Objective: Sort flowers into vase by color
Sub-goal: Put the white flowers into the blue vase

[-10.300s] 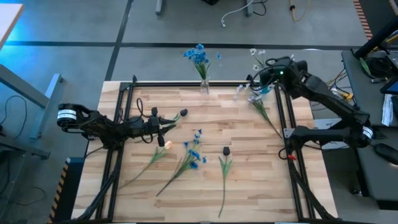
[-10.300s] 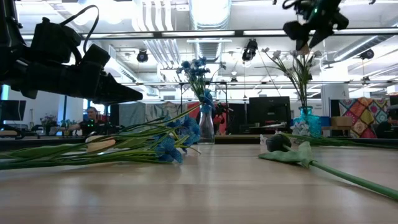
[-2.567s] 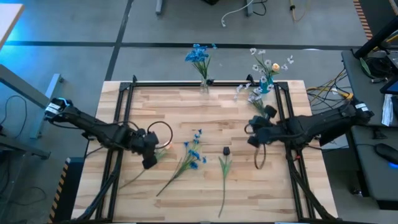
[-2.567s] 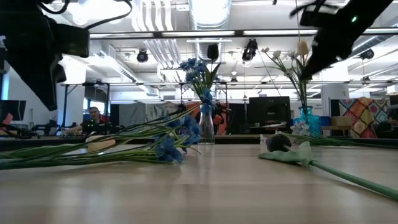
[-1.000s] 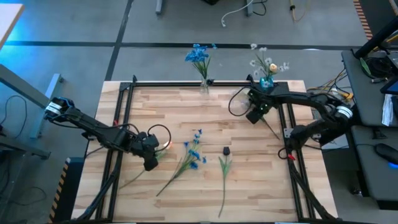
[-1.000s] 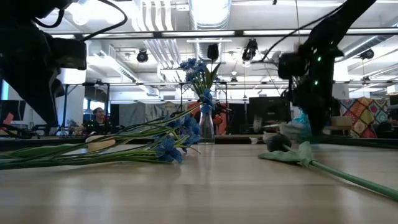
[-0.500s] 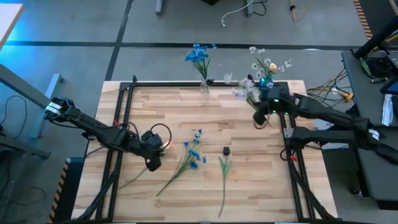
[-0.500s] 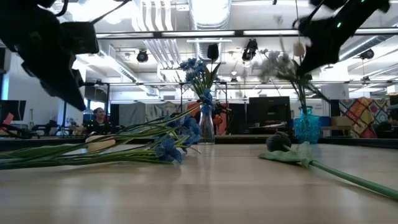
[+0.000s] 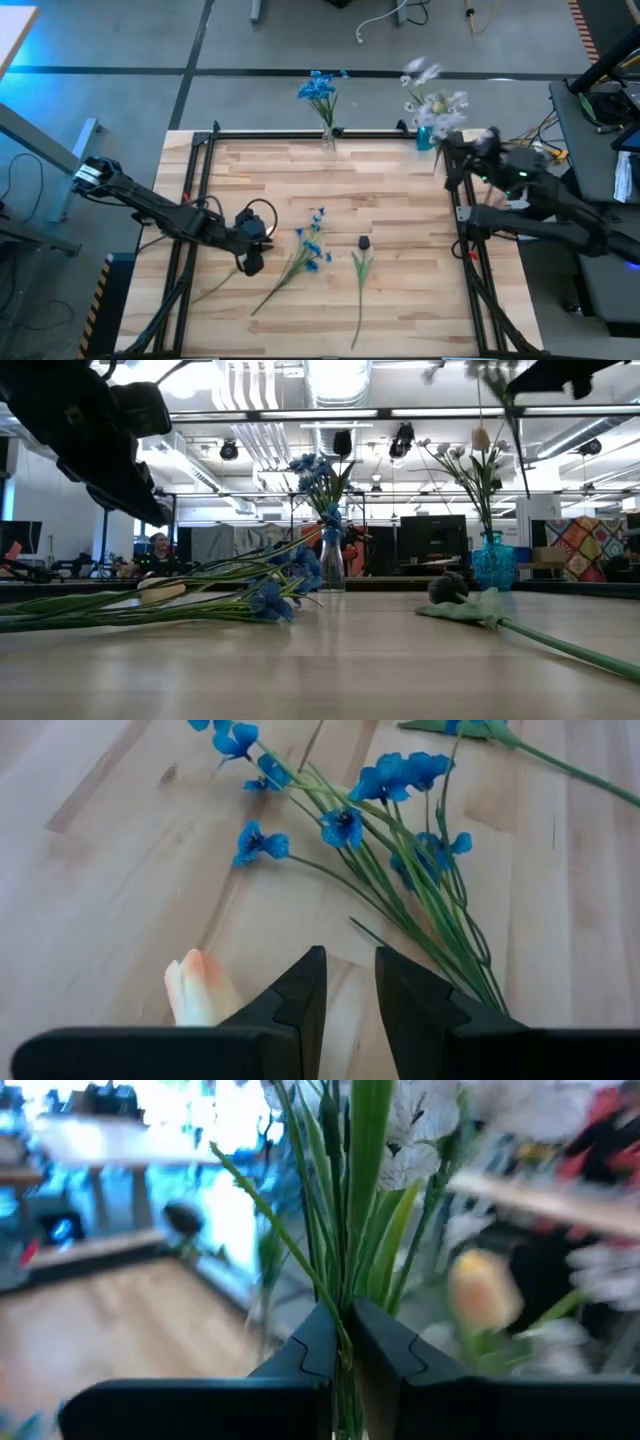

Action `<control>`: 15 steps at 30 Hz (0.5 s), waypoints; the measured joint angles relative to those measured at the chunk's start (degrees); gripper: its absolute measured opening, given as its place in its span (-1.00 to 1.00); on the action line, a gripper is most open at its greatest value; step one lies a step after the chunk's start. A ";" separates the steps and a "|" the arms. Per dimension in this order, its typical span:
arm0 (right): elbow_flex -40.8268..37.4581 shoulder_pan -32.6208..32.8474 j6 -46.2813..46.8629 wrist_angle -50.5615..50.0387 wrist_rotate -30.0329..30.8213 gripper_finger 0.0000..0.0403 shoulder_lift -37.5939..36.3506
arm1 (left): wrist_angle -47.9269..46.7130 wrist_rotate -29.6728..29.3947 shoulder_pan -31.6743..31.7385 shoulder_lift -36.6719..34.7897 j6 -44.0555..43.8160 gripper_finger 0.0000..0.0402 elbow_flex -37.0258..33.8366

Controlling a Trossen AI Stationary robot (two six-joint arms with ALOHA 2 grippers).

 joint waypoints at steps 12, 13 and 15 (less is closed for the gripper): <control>-6.07 -0.02 -14.85 19.58 12.67 -0.91 -2.58 | 6.53 -0.22 0.11 4.87 4.54 -0.63 -0.01; -6.97 -0.02 -16.36 22.41 13.98 -0.91 -2.29 | 7.06 -0.55 0.13 4.91 5.20 -0.63 -0.01; -8.64 -0.02 -18.47 27.61 16.64 -0.91 -1.64 | 7.20 -1.23 0.21 4.63 6.57 -0.63 -0.01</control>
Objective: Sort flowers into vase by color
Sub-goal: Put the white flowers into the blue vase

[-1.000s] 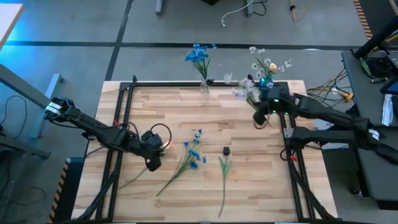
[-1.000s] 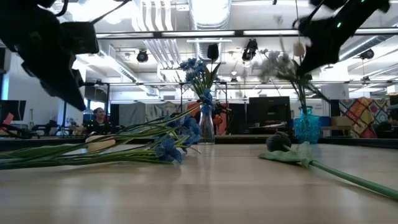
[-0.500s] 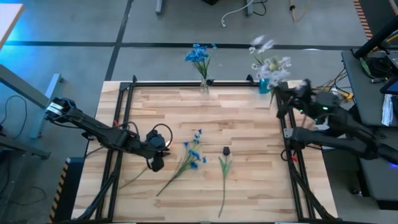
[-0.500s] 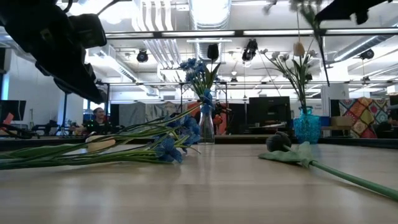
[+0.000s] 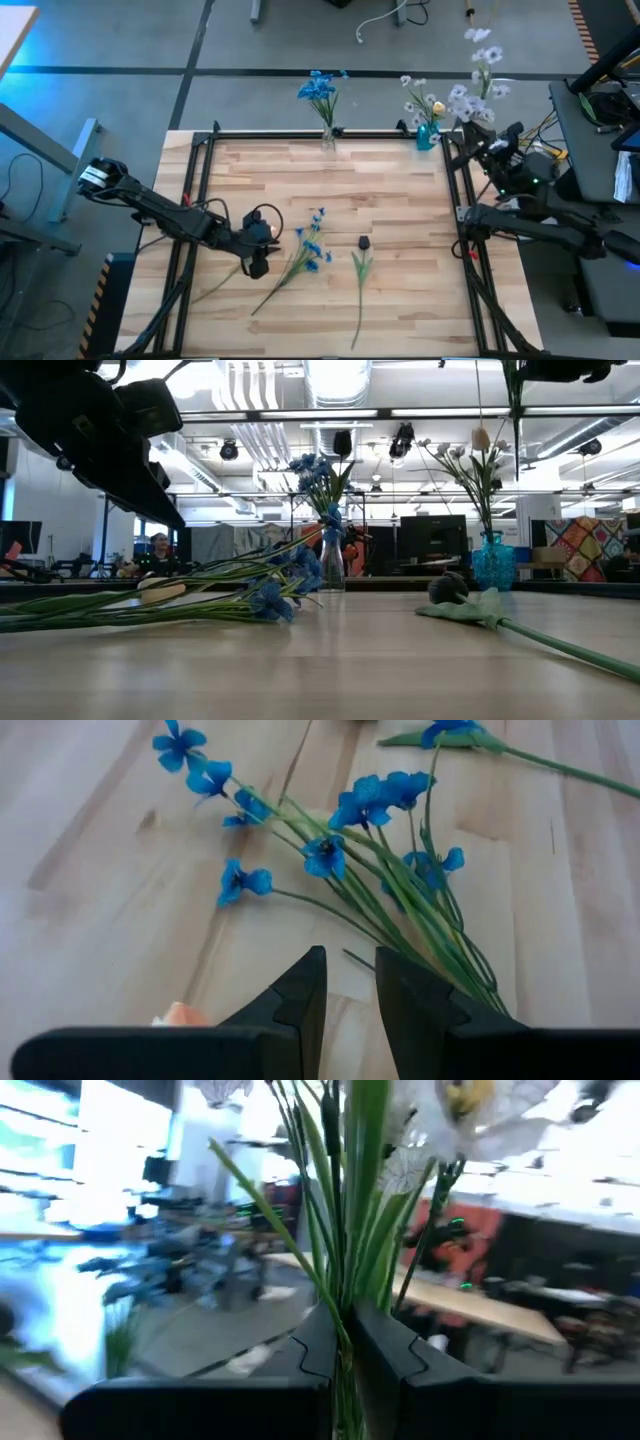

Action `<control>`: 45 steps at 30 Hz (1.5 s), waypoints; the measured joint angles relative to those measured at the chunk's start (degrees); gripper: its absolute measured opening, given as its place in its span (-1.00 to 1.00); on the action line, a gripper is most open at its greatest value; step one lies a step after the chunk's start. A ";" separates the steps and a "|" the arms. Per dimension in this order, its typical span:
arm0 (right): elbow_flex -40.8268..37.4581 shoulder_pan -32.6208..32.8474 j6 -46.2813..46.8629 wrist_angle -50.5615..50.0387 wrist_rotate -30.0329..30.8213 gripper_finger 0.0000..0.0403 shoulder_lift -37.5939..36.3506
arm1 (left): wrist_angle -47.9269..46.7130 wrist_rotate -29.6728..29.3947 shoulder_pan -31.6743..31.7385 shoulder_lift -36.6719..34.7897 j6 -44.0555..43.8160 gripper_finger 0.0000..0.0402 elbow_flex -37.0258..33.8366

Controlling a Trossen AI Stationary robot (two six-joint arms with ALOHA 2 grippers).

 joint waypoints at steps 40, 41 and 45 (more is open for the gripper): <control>-23.28 -21.18 7.25 39.19 -6.41 -0.96 11.40 | 35.47 16.97 21.49 -1.80 22.96 -0.63 -10.84; -23.41 -21.53 7.73 39.16 -6.42 -0.96 11.82 | 35.65 16.97 21.49 -1.77 22.96 -0.63 -10.82; -23.29 -22.31 8.01 39.16 -6.42 -0.96 13.32 | 35.85 16.94 21.49 -1.77 22.94 -0.63 -10.83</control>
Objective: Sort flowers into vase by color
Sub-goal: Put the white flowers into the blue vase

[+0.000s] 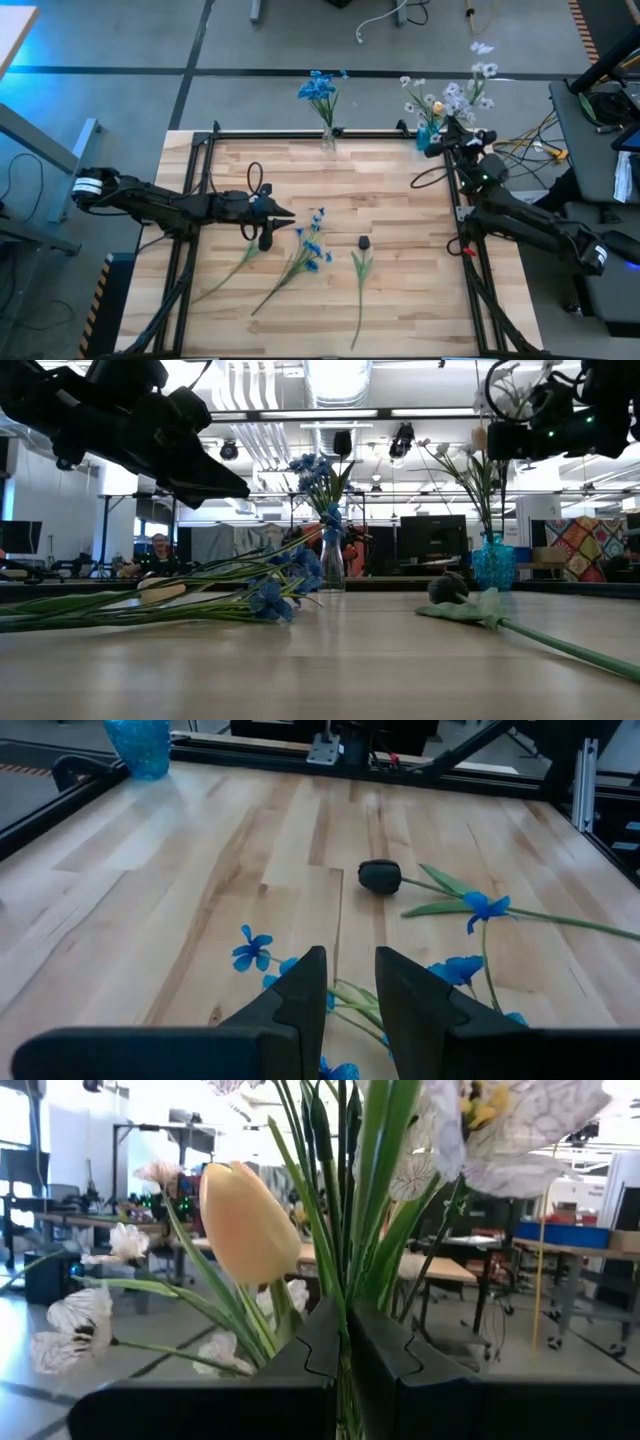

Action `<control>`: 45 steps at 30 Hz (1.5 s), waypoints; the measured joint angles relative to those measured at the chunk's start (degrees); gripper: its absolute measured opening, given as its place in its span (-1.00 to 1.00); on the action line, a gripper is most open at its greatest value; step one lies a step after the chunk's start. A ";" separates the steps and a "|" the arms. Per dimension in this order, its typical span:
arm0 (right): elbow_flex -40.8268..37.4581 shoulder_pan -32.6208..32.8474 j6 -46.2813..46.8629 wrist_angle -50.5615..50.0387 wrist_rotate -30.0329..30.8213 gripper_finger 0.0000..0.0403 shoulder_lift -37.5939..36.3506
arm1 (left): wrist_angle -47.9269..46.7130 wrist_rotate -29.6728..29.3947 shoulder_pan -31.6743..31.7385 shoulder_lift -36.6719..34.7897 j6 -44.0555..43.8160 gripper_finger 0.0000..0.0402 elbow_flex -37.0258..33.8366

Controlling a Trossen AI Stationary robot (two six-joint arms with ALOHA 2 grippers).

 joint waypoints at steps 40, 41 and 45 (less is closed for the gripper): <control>0.50 0.01 -1.48 10.87 5.42 -0.75 11.85 | 0.13 -0.11 0.02 0.00 -0.02 -0.63 0.01; 0.51 0.01 -1.27 10.78 5.89 -0.70 12.14 | 0.13 -0.09 0.02 0.00 -0.02 -0.63 0.01; 0.52 0.01 0.57 8.82 6.07 -0.48 12.64 | 0.13 -0.11 0.02 0.00 -0.06 -0.63 0.01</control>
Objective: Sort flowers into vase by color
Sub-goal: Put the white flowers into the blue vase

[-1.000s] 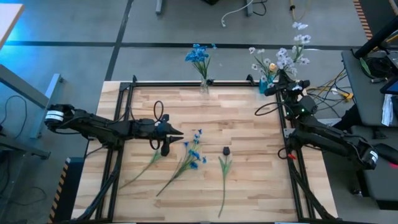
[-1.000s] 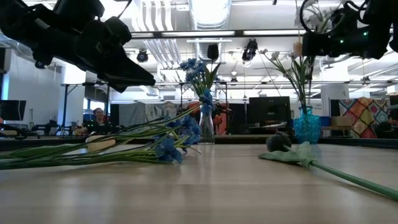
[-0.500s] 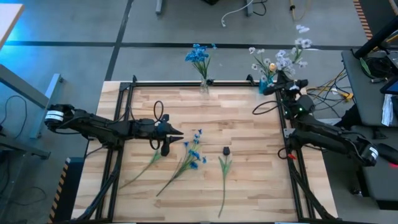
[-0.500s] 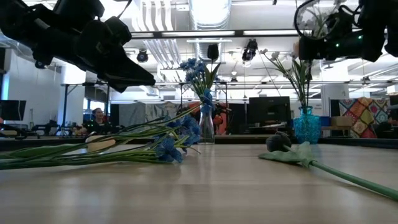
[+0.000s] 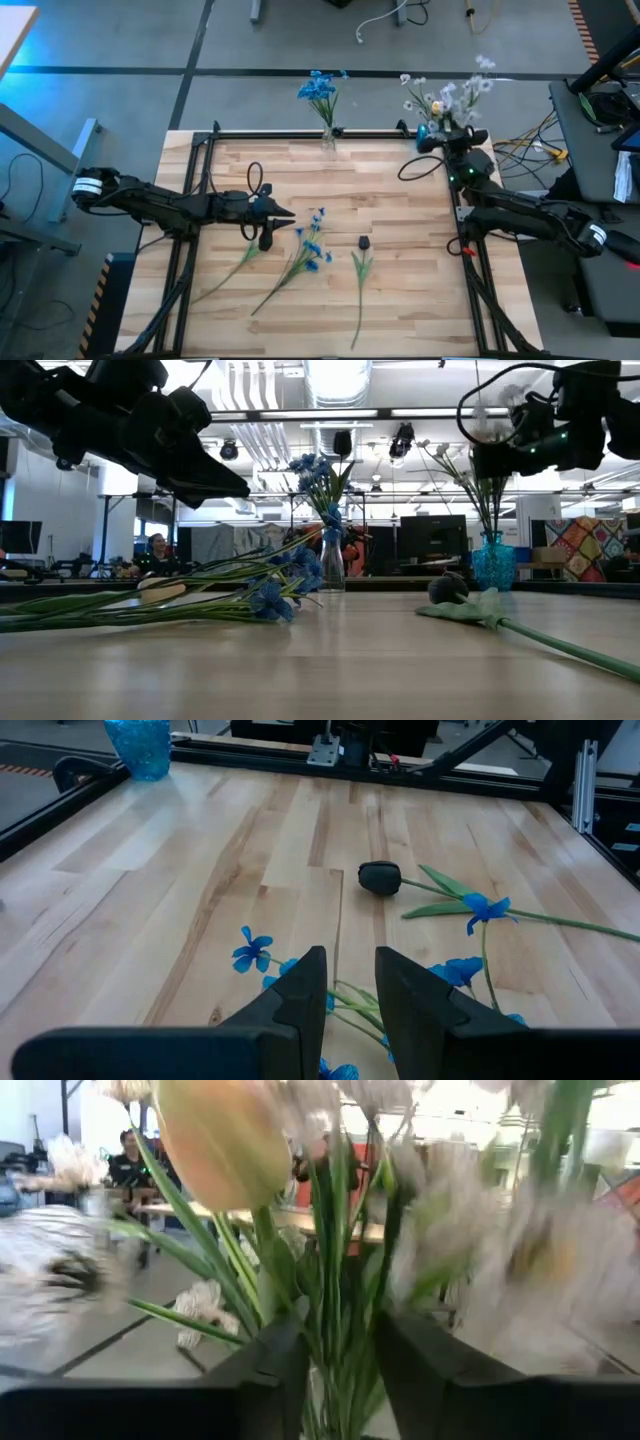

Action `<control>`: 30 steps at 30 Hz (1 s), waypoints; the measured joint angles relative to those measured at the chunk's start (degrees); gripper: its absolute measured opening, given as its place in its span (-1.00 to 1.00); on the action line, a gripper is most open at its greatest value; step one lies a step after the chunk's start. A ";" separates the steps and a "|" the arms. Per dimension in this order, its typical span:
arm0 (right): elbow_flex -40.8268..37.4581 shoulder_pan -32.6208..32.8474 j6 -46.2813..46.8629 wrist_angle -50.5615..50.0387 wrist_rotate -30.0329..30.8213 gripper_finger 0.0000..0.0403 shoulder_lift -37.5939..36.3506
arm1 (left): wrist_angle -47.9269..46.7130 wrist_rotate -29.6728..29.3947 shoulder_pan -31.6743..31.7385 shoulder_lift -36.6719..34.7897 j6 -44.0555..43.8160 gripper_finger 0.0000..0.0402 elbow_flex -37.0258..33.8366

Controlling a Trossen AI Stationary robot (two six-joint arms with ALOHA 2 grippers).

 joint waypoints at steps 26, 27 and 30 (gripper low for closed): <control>32.56 0.04 22.24 -75.38 -1.82 0.10 0.04 | -0.31 -0.02 -0.02 0.00 -1.98 -0.62 0.00; 33.58 0.04 22.38 -76.69 -2.26 0.11 0.04 | -0.48 -0.02 -0.02 0.00 -2.08 -0.62 0.00; 36.10 0.04 22.29 -79.69 -3.73 0.14 0.04 | -3.27 -0.02 -0.02 0.00 -2.15 -0.59 0.85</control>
